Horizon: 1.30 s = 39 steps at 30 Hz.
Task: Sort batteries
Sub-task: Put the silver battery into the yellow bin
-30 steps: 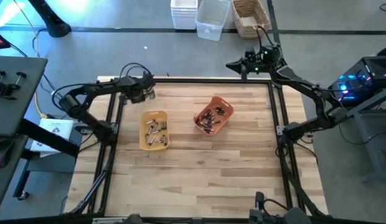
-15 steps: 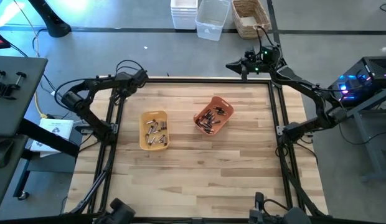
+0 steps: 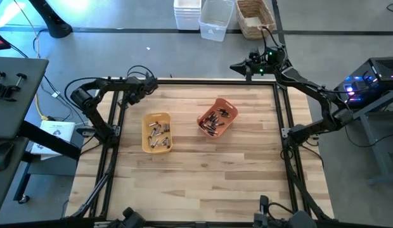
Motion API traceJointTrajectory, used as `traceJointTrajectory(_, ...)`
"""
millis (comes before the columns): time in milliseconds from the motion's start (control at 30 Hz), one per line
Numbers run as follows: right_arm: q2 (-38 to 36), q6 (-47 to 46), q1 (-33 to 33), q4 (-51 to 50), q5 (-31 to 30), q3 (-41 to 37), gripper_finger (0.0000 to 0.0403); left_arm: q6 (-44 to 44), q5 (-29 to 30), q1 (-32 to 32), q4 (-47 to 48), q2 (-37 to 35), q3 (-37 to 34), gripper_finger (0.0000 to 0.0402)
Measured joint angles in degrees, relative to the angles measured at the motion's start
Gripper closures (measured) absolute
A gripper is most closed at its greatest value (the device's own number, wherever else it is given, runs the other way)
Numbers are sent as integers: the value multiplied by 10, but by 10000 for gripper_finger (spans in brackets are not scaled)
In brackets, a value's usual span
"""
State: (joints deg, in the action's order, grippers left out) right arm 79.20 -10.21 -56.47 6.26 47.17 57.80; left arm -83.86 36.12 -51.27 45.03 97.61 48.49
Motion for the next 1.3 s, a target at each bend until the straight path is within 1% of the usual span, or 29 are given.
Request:
traceJointTrajectory(67,0,2,0,0,0,0,402,11,-5,3,19,6,0,401)
traceJointTrajectory(167,0,2,0,0,1,0,402,-34,1,3,57,6,0,401)
traceJointTrajectory(300,0,-2,0,-1,12,0,402,-41,19,-1,44,2,0,401)
traceJointTrajectory(500,0,-20,0,-2,36,0,402,-62,71,1,46,10,0,401)
traceJointTrajectory(600,0,-23,0,-2,37,0,402,-71,95,17,49,32,0,401)
traceJointTrajectory(667,0,-22,0,-2,36,0,402,-85,95,34,47,57,5,401)
traceJointTrajectory(733,0,-26,0,-2,37,0,402,-122,93,55,47,86,13,401)
traceJointTrajectory(767,0,-28,0,-2,36,0,402,-136,68,64,33,101,15,401)
traceJointTrajectory(800,0,-29,0,-3,36,0,402,-143,77,71,31,118,15,402)
traceJointTrajectory(833,0,-30,0,-3,36,0,402,-176,90,80,35,125,15,402)
traceJointTrajectory(900,0,-36,0,-7,37,0,402,-206,88,90,39,127,15,402)
traceJointTrajectory(1067,0,-42,0,-10,38,0,402,-159,62,94,38,109,29,402)
traceJointTrajectory(1133,0,-38,0,-10,38,0,402,-164,36,101,35,89,51,401)
traceJointTrajectory(1167,0,-38,0,-10,38,0,402,-159,34,104,32,76,62,401)
traceJointTrajectory(1233,0,-38,0,-10,38,0,402,-111,58,111,43,51,77,401)
traceJointTrajectory(1300,0,-37,0,-10,38,0,402,-65,96,117,37,29,91,401)
